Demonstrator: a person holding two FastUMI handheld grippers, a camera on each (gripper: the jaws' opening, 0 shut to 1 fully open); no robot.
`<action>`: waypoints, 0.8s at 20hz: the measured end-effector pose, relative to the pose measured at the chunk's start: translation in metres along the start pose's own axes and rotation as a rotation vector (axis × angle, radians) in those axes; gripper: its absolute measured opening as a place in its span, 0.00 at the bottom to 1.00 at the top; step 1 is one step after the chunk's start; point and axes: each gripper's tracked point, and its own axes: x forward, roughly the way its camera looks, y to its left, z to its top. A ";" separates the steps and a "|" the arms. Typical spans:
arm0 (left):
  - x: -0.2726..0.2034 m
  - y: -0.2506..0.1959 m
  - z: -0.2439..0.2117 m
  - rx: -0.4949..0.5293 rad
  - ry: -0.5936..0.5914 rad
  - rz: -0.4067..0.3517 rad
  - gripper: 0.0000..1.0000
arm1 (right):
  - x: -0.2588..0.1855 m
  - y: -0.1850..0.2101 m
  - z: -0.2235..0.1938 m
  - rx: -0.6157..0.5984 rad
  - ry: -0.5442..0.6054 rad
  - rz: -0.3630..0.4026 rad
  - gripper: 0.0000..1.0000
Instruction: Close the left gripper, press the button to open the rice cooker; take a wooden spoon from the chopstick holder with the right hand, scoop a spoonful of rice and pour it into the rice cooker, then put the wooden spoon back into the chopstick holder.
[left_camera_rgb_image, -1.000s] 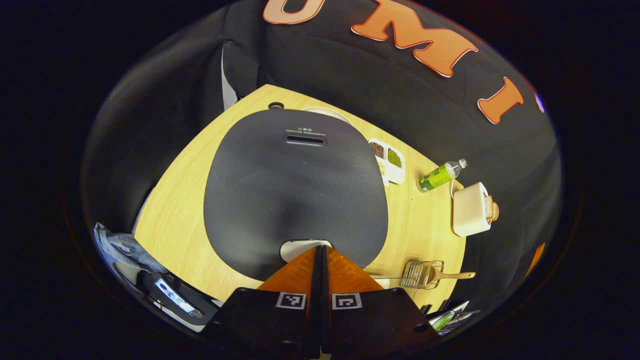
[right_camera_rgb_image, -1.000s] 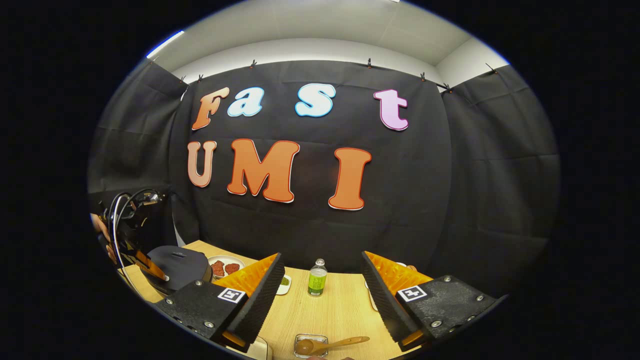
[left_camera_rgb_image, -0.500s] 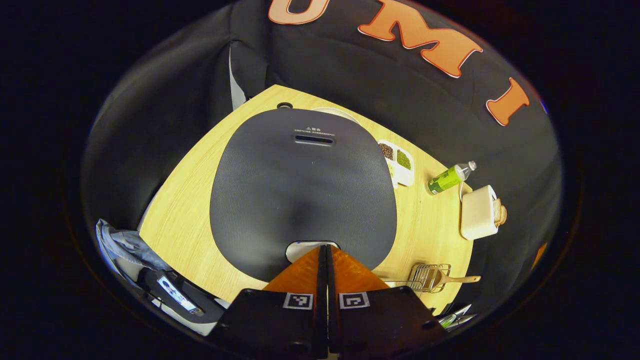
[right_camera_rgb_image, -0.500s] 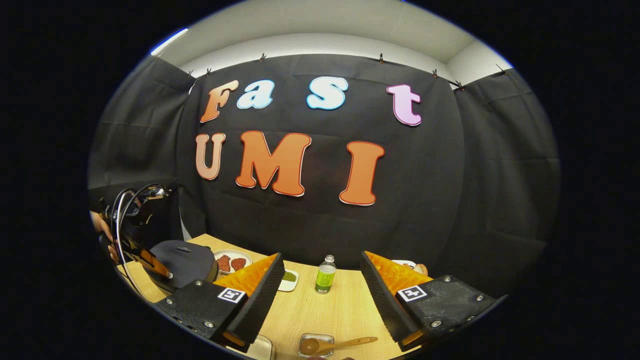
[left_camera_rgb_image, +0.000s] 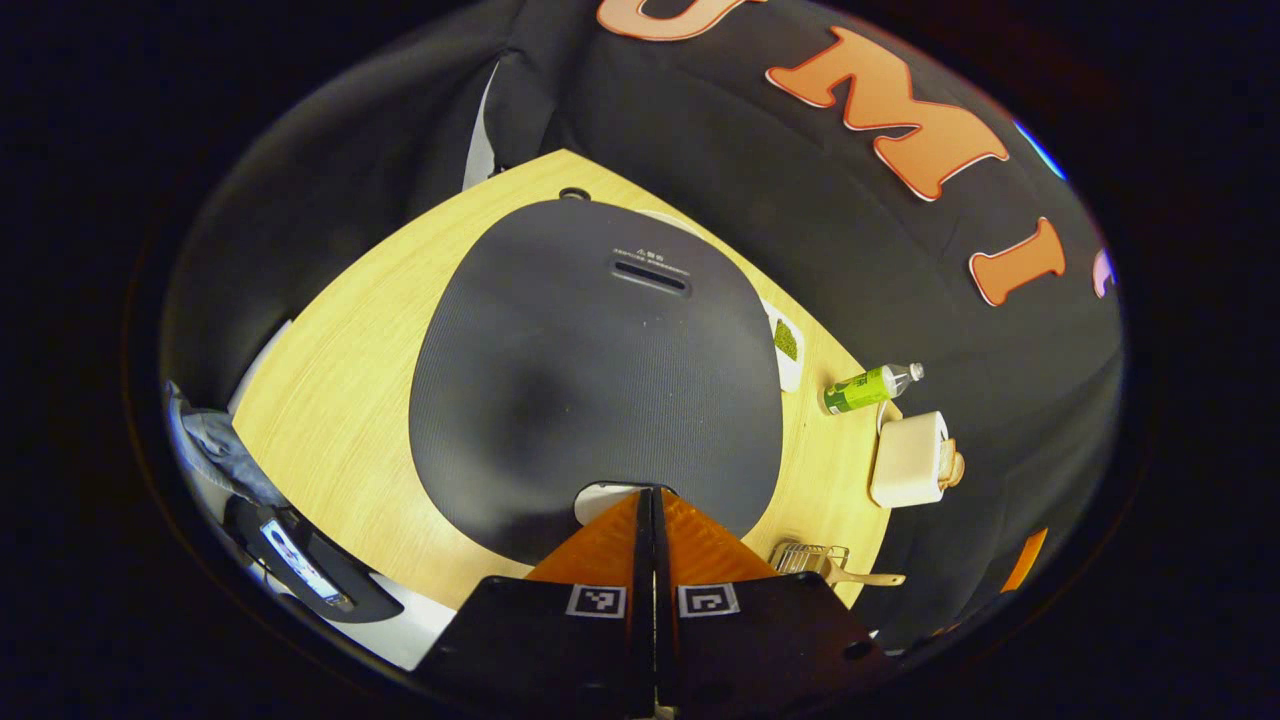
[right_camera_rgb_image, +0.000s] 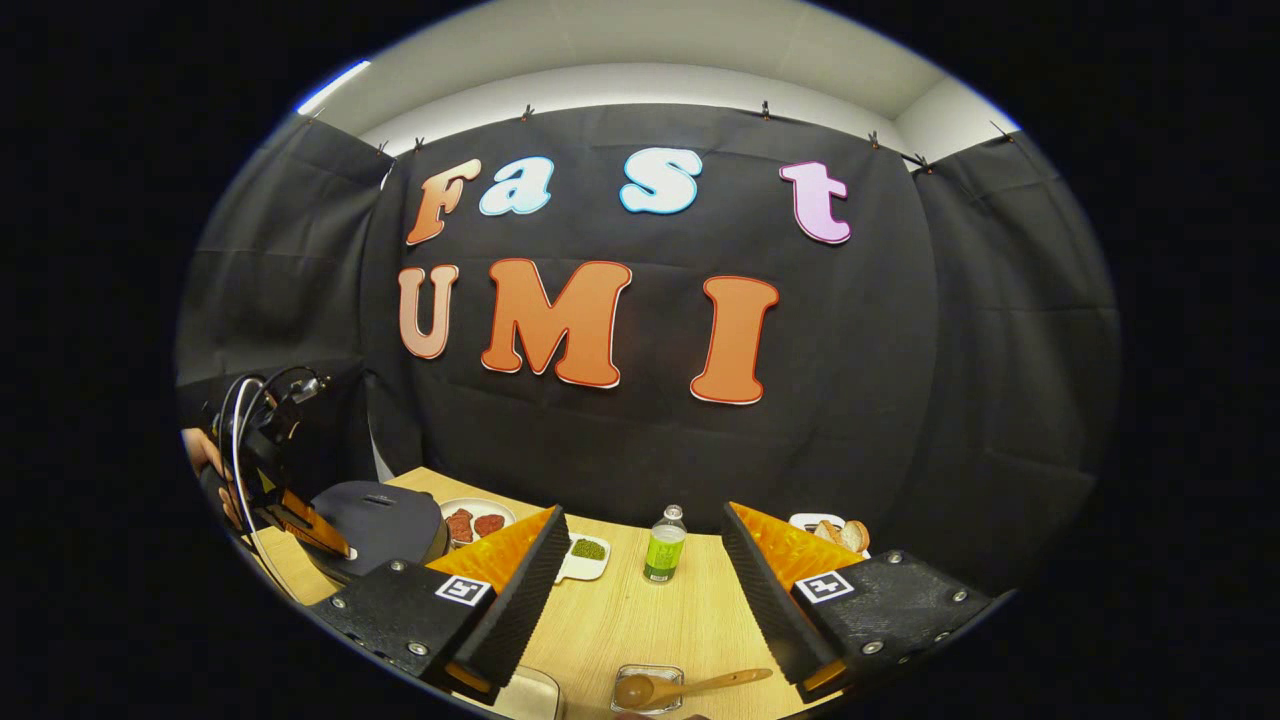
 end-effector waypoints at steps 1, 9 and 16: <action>-0.002 -0.003 -0.001 0.028 -0.038 0.004 0.05 | 0.000 -0.001 -0.001 0.000 0.003 0.001 0.95; -0.058 -0.034 0.037 0.134 -0.462 -0.054 0.05 | -0.001 -0.012 -0.020 0.009 0.046 -0.030 0.95; -0.119 -0.049 0.058 0.278 -0.740 0.041 0.10 | -0.007 -0.030 -0.043 0.038 0.092 -0.046 0.95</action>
